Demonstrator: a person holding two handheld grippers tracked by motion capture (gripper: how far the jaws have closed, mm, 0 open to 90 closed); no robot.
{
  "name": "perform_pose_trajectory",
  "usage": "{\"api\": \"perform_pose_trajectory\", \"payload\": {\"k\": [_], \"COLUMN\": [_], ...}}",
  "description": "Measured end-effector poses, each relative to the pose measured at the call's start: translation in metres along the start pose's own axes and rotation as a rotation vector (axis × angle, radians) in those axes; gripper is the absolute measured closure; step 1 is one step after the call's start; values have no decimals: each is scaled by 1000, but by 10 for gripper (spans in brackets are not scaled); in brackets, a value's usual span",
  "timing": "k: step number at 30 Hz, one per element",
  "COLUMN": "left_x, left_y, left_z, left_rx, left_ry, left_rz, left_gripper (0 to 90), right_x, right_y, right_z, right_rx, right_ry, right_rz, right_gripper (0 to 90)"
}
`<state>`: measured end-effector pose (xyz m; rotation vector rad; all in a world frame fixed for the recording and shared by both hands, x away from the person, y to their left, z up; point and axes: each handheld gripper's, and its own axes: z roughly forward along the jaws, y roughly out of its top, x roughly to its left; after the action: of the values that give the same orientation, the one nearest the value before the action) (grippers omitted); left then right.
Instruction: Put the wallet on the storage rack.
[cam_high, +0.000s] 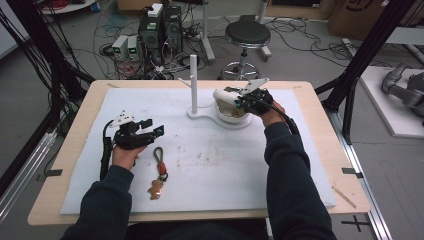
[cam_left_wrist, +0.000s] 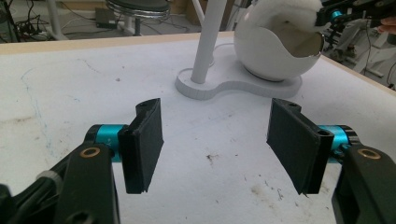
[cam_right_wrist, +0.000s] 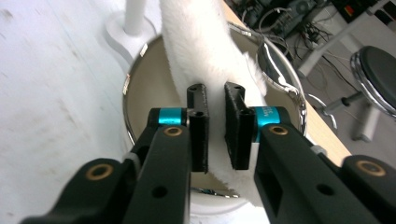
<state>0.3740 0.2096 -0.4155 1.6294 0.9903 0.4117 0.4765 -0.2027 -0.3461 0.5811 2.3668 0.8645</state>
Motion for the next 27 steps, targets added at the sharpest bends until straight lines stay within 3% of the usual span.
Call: {"api": "perform_pose_trajectory", "payload": {"k": [3,5,9,10,11,13,18,20,21,27], "left_x": [2,2,4,5,5,5,4,3,3,0], "left_y": [0,0,3,3,4,5,7,7,6,6], "left_z": [0,-1,-6,-8,-8,-10,-12,-13,-13,-16], "left_rx": [-1,-9,-45,-60,-69,-73,-75,-67,-67,-65], "left_ry": [0,0,-8,-5,-3,7,19,24,21,19], "left_rz": [-7,-4,-5,-4,-4,12,47,68,77,100], "left_gripper": [358,358,356,321,321,278,241,238,238,231], "right_x": [-3,-6,-9,-9,-9,-6,-4,0,0,13], "right_y": [0,-2,-6,-12,-12,-19,-52,-76,-76,-115], "right_z": [-12,-24,-37,-47,-47,-55,-70,-75,-75,-85], "right_rx": [-74,-90,-113,-140,-140,-152,-194,-197,-197,-192], "right_ry": [-1,-35,-54,-79,-79,-125,-136,-135,-135,-140], "right_rz": [67,73,120,127,127,130,212,265,265,331], "right_gripper": [644,556,448,416,416,381,335,310,310,282]}}
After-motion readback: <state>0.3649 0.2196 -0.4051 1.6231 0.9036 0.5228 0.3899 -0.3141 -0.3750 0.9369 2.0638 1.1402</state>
